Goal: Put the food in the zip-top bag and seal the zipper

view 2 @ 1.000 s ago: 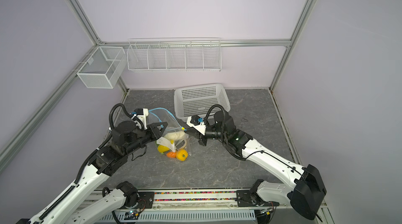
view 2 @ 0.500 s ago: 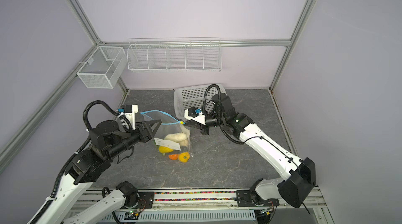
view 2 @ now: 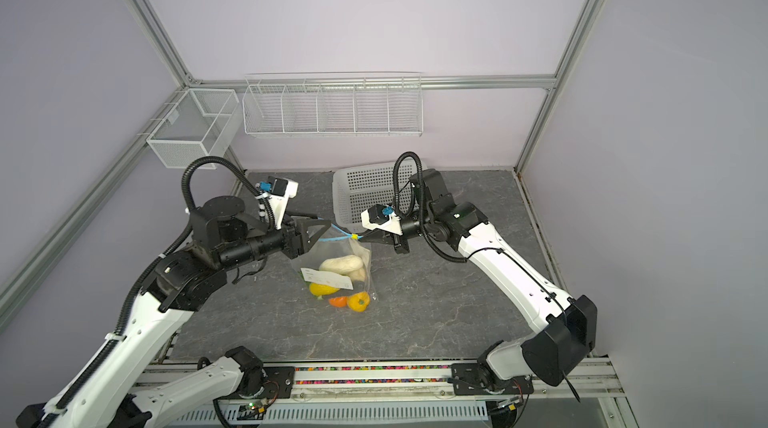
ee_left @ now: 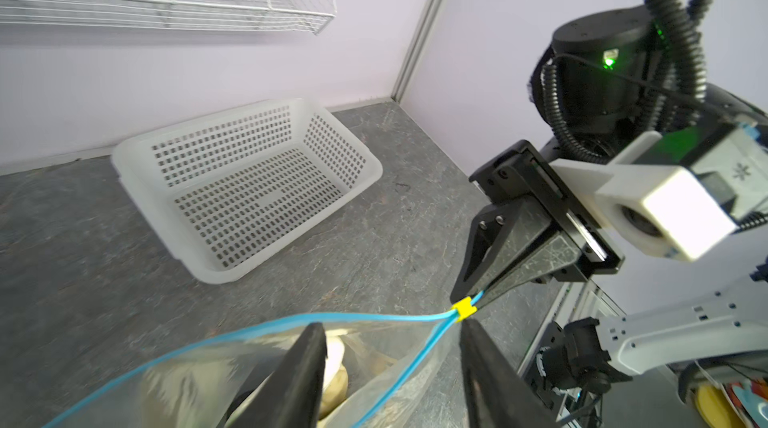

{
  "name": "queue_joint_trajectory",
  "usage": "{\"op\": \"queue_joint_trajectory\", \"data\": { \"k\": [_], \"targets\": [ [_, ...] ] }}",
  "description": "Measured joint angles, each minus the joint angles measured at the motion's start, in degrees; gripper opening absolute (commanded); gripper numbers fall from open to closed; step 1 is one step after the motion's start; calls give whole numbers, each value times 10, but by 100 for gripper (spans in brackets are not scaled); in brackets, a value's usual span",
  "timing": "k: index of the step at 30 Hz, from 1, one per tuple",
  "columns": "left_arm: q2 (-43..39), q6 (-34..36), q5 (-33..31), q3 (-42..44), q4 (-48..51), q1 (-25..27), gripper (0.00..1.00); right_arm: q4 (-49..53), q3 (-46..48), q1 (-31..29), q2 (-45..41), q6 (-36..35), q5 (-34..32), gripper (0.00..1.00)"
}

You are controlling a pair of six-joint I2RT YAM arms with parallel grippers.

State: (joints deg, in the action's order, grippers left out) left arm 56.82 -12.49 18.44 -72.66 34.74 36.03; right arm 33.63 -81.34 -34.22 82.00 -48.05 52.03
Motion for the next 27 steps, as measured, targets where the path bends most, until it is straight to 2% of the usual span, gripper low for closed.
{"op": "queue_joint_trajectory", "data": {
  "k": [6,14,20,27],
  "targets": [
    [61,38,68,-5,-28,7,50,27,-12,32,12,-15,33,7],
    [92,92,90,-54,-30,27,53,41,-12,64,14,-33,80,7],
    [117,129,113,-55,-60,31,56,43,-12,79,19,-45,107,7],
    [163,165,131,-56,-70,65,55,49,-25,84,41,-51,124,7]
  ]
}}
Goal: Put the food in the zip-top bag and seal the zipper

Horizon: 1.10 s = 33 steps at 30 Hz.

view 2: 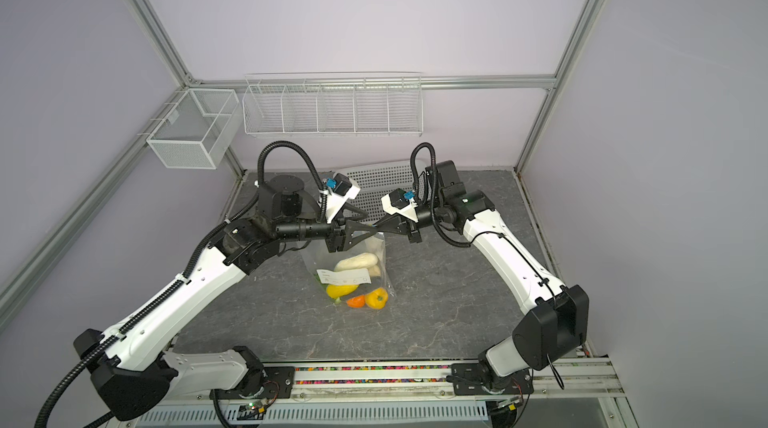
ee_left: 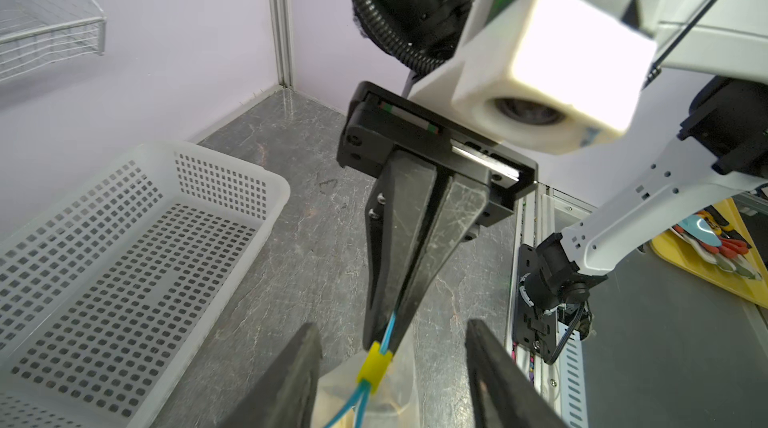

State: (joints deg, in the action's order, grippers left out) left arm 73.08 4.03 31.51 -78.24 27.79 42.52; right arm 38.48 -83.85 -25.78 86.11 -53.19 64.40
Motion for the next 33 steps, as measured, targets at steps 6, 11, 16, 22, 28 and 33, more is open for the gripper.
{"op": "queue_joint_trajectory", "data": {
  "k": [6,11,16,22,28,33],
  "targets": [
    [7,14,10,0,-5,1,38,5,0,6,1,0,2,7],
    [2,17,2,0,-6,1,32,5,-1,6,1,0,4,7],
    [0,17,-2,1,-4,1,39,5,-1,6,1,0,5,7],
    [10,17,-1,-6,13,1,46,5,-1,6,1,0,9,7],
    [28,21,-4,-21,34,1,23,2,0,6,0,2,13,7],
    [27,21,-6,-26,45,1,12,-3,2,6,0,3,12,7]
  ]
}}
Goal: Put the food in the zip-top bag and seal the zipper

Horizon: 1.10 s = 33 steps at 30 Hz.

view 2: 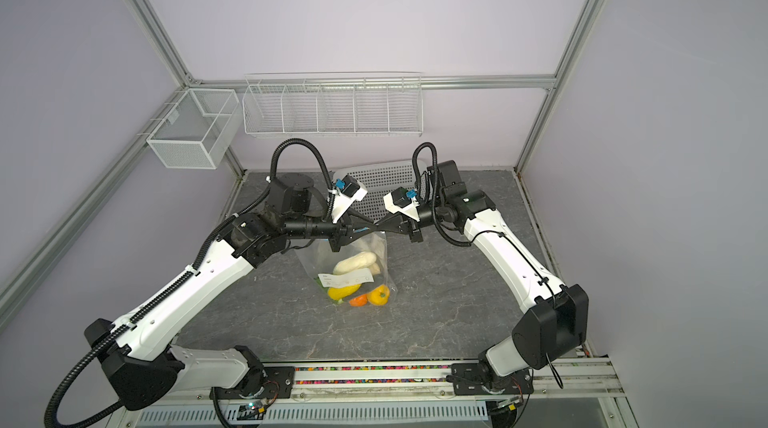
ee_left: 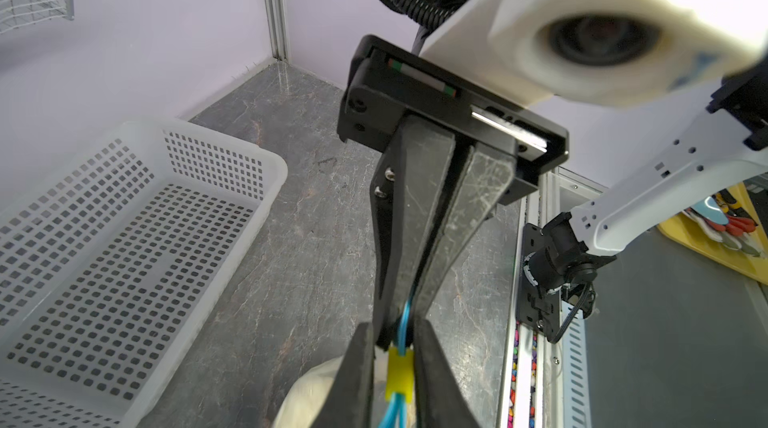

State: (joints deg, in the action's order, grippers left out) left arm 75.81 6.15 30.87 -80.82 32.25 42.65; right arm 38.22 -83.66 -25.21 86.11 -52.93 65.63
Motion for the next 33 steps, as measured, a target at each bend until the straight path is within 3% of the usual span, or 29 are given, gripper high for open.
{"op": "queue_joint_trajectory", "data": {
  "k": [9,33],
  "targets": [
    [-5,0,-13,0,2,0,0,-9,0,1,0,6,-3,7],
    [-47,-11,-78,37,-3,5,0,-63,12,-12,-5,83,-40,7]
  ]
}}
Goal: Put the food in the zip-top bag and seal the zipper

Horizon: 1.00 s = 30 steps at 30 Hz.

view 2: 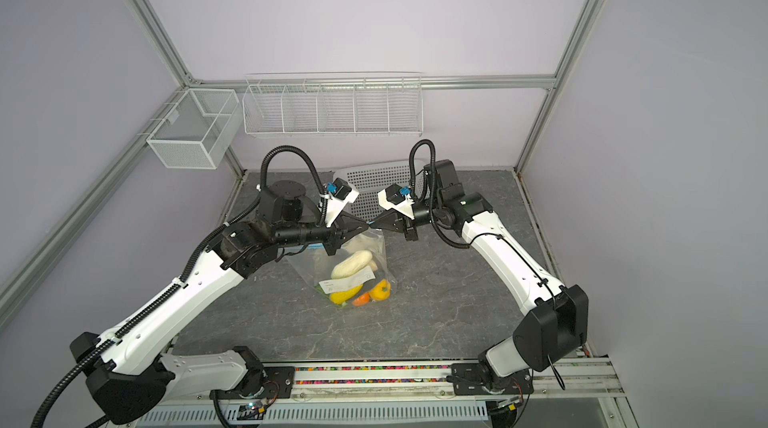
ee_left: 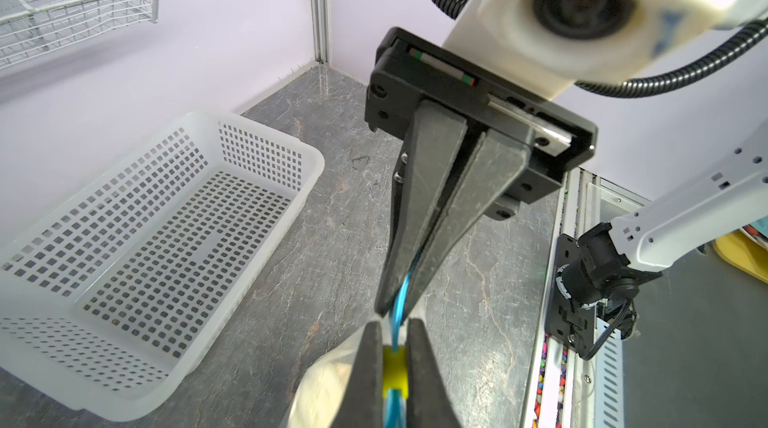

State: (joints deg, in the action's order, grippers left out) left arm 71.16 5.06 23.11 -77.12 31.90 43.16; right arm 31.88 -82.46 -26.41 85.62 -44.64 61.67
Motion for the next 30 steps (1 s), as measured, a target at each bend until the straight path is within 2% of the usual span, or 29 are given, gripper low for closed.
{"op": "queue_joint_trajectory", "data": {
  "k": [30],
  "targets": [
    [-24,17,-84,-22,86,1,0,2,-9,0,0,24,-34,7]
  ]
}}
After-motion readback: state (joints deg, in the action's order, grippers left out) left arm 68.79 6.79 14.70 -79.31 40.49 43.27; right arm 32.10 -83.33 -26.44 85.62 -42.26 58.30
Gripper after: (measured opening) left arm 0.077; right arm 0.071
